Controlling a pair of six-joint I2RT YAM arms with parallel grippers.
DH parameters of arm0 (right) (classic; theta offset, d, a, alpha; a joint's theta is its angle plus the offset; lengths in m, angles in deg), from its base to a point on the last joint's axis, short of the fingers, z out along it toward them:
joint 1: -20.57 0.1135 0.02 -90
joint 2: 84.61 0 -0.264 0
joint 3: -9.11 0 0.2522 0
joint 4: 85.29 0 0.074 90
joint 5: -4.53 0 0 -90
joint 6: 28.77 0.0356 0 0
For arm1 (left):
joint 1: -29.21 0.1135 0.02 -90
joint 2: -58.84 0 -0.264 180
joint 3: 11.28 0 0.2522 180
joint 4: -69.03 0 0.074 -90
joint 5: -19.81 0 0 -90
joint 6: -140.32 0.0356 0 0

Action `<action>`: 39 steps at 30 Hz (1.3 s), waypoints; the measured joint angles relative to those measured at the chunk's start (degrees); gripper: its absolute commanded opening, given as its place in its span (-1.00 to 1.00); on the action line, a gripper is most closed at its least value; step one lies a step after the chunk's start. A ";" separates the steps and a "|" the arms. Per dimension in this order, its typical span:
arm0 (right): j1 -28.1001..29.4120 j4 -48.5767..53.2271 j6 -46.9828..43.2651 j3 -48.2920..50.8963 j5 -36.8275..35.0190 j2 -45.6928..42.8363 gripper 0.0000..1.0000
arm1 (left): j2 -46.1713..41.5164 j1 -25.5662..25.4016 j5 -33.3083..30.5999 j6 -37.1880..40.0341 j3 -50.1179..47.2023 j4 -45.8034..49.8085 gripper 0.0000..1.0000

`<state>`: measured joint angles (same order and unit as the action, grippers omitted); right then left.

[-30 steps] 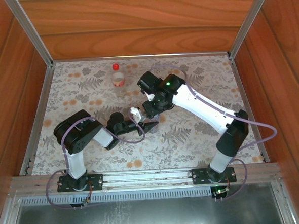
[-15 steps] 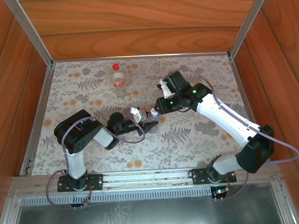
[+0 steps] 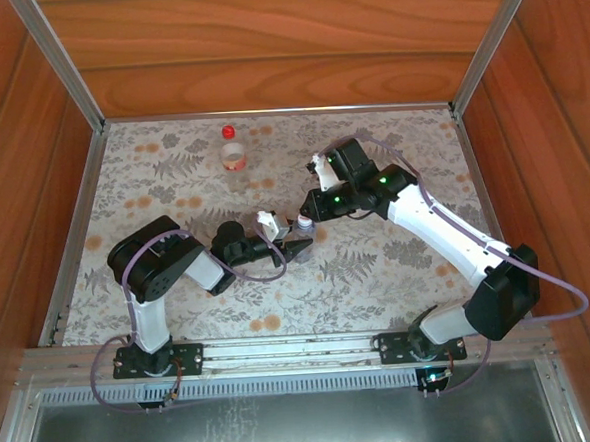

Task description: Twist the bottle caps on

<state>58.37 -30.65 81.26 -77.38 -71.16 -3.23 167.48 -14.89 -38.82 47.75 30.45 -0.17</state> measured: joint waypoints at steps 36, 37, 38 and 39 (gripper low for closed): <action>-1.53 -1.99 0.00 1.51 0.98 0.55 -0.70 | 0.68 1.09 -0.17 -2.49 0.59 -0.37 0.03; -1.53 -2.03 0.02 1.81 1.01 0.26 -0.70 | 0.79 1.14 -0.20 -2.64 0.59 -0.55 0.03; -1.53 -2.12 0.04 2.10 1.01 -0.07 -0.70 | 0.87 1.18 -0.24 -2.84 0.61 -0.68 0.03; -1.55 -2.10 0.11 2.43 1.07 -0.42 -0.70 | 0.94 1.29 -0.31 -3.15 0.61 -0.79 0.03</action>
<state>56.82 -32.75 81.37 -74.96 -70.09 -3.64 168.42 -13.60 -39.12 44.60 31.06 -0.96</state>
